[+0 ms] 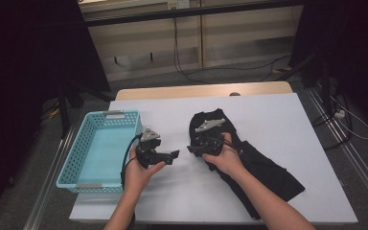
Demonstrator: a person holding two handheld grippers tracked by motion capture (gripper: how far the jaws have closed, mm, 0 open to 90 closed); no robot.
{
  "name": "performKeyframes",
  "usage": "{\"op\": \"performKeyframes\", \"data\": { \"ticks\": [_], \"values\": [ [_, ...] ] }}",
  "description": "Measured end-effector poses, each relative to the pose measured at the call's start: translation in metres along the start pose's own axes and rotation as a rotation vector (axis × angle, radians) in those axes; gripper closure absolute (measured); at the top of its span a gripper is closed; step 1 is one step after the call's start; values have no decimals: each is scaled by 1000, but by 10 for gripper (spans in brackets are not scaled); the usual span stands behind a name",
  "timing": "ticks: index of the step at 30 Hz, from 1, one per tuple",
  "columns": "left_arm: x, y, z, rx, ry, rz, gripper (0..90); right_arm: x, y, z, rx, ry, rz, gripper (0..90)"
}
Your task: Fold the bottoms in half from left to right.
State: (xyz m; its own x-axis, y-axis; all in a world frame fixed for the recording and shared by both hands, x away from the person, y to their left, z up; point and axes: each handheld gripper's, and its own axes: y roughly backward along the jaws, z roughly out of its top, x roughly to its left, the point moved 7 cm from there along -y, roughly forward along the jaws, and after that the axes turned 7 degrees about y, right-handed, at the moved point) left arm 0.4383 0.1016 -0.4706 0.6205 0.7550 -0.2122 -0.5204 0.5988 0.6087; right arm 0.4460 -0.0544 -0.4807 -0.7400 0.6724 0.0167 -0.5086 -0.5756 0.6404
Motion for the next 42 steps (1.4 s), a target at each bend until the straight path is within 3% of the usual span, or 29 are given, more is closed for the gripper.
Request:
{"op": "performKeyframes", "data": {
  "ticks": [4,6,8,10,13,16,19,22,24,30,33,37,42],
  "values": [
    [0,1,0,1,7,-2,117,-22,20,0,-12,-31,-47,437],
    [0,0,0,-1,4,2,116,-36,29,-1,-17,-31,-89,456],
    [0,0,1,0,3,-2,116,-44,34,-4,-23,-46,-90,501],
    [-1,0,1,-1,7,-3,116,-45,33,-9,1,-18,-87,544],
    [0,0,1,1,3,0,116,-35,23,-18,50,62,-81,524],
    [0,0,0,5,2,3,116,-28,10,-24,79,84,-72,519],
    [0,0,1,-1,3,2,116,-29,1,-27,107,106,-102,595],
    [1,0,1,0,8,-2,116,-35,0,-27,82,79,-116,790],
    [1,1,1,2,7,0,116,-41,3,-25,64,59,-131,865],
    [1,0,1,2,6,-2,116,-58,19,-25,44,15,-152,879],
    [1,0,1,3,5,-5,116,-69,29,-22,8,-39,-161,880],
    [0,-1,1,1,6,-8,116,-93,43,-16,-42,-99,-219,881],
    [2,-2,0,8,8,-3,116,-128,51,-9,-91,-198,-324,877]
  ]
}}
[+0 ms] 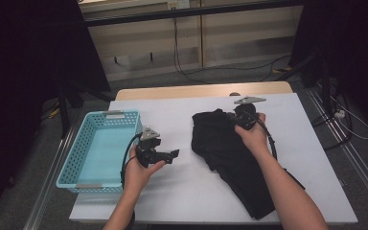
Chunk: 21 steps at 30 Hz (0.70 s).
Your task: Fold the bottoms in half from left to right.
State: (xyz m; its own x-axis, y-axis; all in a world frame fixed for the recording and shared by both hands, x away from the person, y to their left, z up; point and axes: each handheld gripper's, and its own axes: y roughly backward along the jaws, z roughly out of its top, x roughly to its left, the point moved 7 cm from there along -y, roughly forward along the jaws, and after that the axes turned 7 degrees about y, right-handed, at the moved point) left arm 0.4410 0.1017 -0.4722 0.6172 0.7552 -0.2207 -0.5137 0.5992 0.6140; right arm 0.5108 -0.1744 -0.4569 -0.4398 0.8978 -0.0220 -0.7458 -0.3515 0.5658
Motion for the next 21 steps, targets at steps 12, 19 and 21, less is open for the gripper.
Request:
{"op": "performKeyframes", "data": {
  "ticks": [12,19,21],
  "values": [
    [0,0,2,-2,0,-3,115,-1,4,-8,45,16,-56,457],
    [-2,-13,5,11,-5,-4,116,10,26,-37,78,53,-28,298],
    [-3,-19,6,16,-3,-7,117,13,35,-49,84,68,-25,272]
  ]
}}
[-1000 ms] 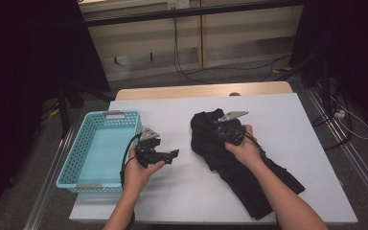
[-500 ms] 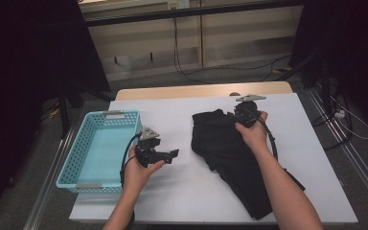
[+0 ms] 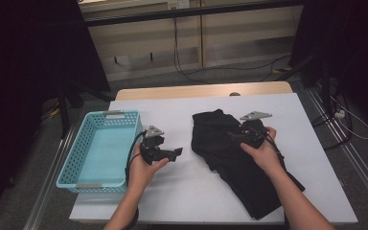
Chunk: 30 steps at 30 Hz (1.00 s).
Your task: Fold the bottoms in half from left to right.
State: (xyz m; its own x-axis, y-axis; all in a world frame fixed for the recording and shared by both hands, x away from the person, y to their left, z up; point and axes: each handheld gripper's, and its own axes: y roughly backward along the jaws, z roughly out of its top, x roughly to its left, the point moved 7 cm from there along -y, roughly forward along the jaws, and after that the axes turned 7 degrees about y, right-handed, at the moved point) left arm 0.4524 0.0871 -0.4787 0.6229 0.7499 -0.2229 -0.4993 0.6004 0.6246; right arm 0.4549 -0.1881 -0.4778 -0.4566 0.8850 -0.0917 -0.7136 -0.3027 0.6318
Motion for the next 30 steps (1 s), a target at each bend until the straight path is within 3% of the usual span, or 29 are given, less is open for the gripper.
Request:
{"op": "performKeyframes", "data": {
  "ticks": [3,6,10,16,22,23,24,27,30],
  "values": [
    [-1,-6,3,9,-5,-19,118,4,10,-17,27,27,-9,255],
    [-1,-8,7,5,5,-31,118,8,21,-29,39,23,20,233],
    [1,-12,10,-10,6,-30,123,11,35,-33,5,7,39,211],
    [-4,-25,18,-16,-35,-22,169,9,50,-43,-13,5,18,199],
    [-12,-42,31,-8,-69,-38,289,8,63,-48,-41,-20,19,188],
    [-12,-45,34,-13,-76,-18,306,7,65,-49,-43,-33,20,188],
    [-15,-48,35,-1,-76,-52,351,5,67,-49,-49,-35,18,188],
    [-16,-59,39,15,-80,-45,442,2,71,-54,-51,-41,6,188],
    [-16,-70,41,16,-77,-27,461,-1,76,-59,-48,-44,-4,188]
  ]
}}
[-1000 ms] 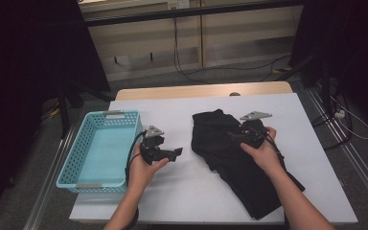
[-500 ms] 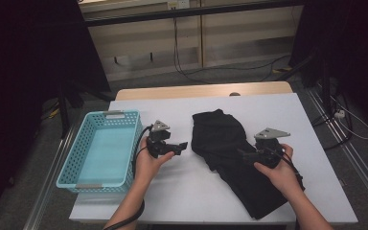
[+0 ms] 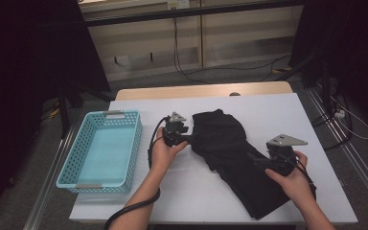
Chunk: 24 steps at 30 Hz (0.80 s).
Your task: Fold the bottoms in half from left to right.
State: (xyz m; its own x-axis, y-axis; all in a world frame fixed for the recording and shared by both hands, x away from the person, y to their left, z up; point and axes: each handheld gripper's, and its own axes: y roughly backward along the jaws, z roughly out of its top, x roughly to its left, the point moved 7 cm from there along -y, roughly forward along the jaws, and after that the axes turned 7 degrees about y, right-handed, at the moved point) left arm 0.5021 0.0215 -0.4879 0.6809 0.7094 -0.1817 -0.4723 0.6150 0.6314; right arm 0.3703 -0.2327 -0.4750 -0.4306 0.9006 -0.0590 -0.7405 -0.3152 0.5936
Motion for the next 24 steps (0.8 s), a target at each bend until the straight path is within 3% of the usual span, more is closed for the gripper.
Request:
{"op": "performKeyframes", "data": {
  "ticks": [6,9,13,15,20,24],
  "values": [
    [2,-19,-1,13,45,0,483,-10,12,-10,0,-28,-29,192],
    [1,-27,-1,37,36,-1,536,-14,18,-13,-1,-36,-40,193],
    [0,-32,2,53,55,-15,749,-16,23,-15,-6,-47,-49,193],
    [1,-32,2,61,91,-30,839,-18,25,-16,-6,-48,-55,195],
    [11,-23,4,39,135,-15,858,-20,29,-17,-8,-52,-55,198],
    [32,-7,3,20,158,19,879,-21,30,-17,-9,-46,-53,198]
  ]
}}
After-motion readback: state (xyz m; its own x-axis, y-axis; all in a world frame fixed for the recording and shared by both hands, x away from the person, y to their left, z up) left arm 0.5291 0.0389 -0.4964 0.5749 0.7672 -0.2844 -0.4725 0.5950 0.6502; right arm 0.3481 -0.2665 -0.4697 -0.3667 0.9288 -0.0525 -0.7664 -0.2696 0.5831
